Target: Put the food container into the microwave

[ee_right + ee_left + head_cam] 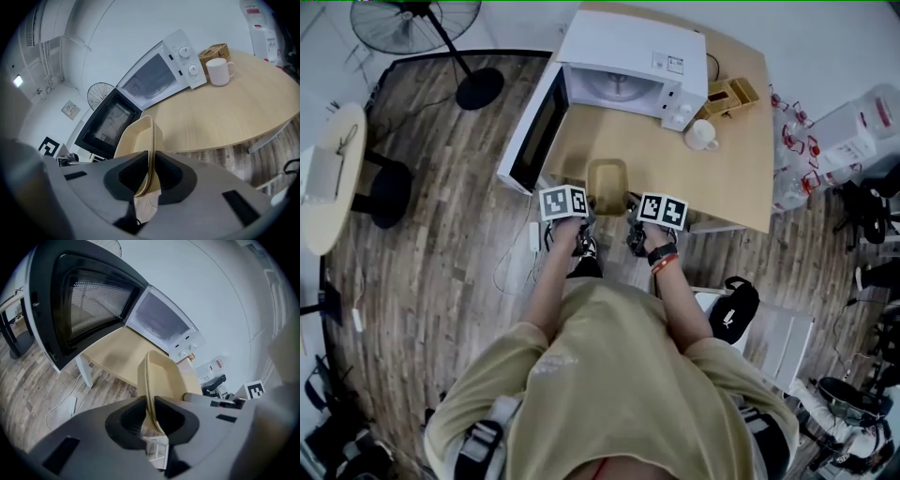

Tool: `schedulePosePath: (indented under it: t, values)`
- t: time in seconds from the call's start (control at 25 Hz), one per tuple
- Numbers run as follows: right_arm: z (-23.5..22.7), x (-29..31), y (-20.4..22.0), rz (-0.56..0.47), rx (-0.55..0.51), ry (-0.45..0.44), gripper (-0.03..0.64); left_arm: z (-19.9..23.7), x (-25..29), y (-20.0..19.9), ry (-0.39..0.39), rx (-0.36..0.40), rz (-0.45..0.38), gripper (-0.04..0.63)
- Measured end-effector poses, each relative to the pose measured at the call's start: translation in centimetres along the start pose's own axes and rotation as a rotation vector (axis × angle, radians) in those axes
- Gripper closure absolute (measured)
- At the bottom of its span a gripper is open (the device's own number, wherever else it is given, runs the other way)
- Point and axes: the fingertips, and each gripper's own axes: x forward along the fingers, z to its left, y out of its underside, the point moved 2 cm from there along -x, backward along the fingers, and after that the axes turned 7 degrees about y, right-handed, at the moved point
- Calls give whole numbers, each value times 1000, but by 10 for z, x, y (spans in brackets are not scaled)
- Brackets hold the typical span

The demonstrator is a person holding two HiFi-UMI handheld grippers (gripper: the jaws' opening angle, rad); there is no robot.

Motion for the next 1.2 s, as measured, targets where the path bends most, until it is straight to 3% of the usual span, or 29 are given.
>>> schedulePosePath:
  t: [0.56,0.76,1.2]
  values:
    - [10,50,-71,-77,89,70,563,9,32,-95,42,88,42,528]
    - [0,55,-80,-78,131,94,563,5,46,-105,41,106,69,528]
    - [6,90,-154,-137,48,103,563,3,76,-181,9,126,-15,528]
